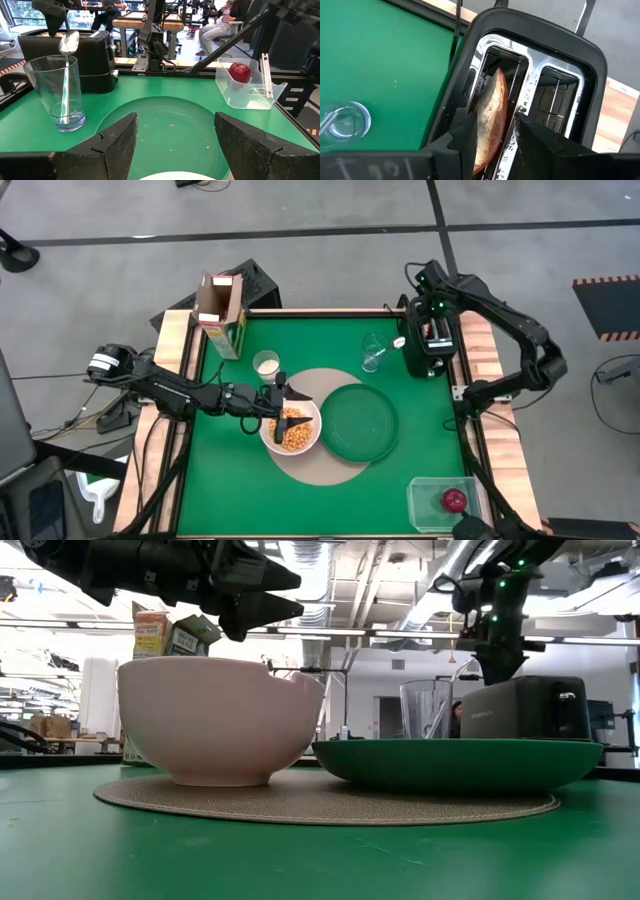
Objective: Arrange a breakfast setting
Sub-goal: Put the toasted bread on the green plate
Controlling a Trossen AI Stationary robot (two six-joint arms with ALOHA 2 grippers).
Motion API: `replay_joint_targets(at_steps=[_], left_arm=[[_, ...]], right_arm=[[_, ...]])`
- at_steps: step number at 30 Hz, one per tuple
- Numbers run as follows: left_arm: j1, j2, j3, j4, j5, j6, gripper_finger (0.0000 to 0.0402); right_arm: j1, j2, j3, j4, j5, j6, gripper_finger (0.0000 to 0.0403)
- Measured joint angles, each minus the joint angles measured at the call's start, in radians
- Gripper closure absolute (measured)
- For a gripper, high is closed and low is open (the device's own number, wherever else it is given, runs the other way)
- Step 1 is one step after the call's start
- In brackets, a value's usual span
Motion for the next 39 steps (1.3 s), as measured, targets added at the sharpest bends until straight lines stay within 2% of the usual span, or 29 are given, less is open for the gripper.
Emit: replay_joint_targets(at_steps=[22,32,39], left_arm=[[0.000,0.000,0.000,-0.003,0.000,0.000,0.0150],[0.000,0.000,0.000,-0.003,0.000,0.002,0.0150],[0.000,0.000,0.000,-0.002,0.000,0.002,0.0150]], right_arm=[[0.032,0.064,0.003,-0.016,0.026,0.009,0.0249],[0.035,0.055,-0.001,-0.045,0.040,0.017,0.0315],[0.036,0.054,-0.001,-0.047,0.046,0.010,0.0325]])
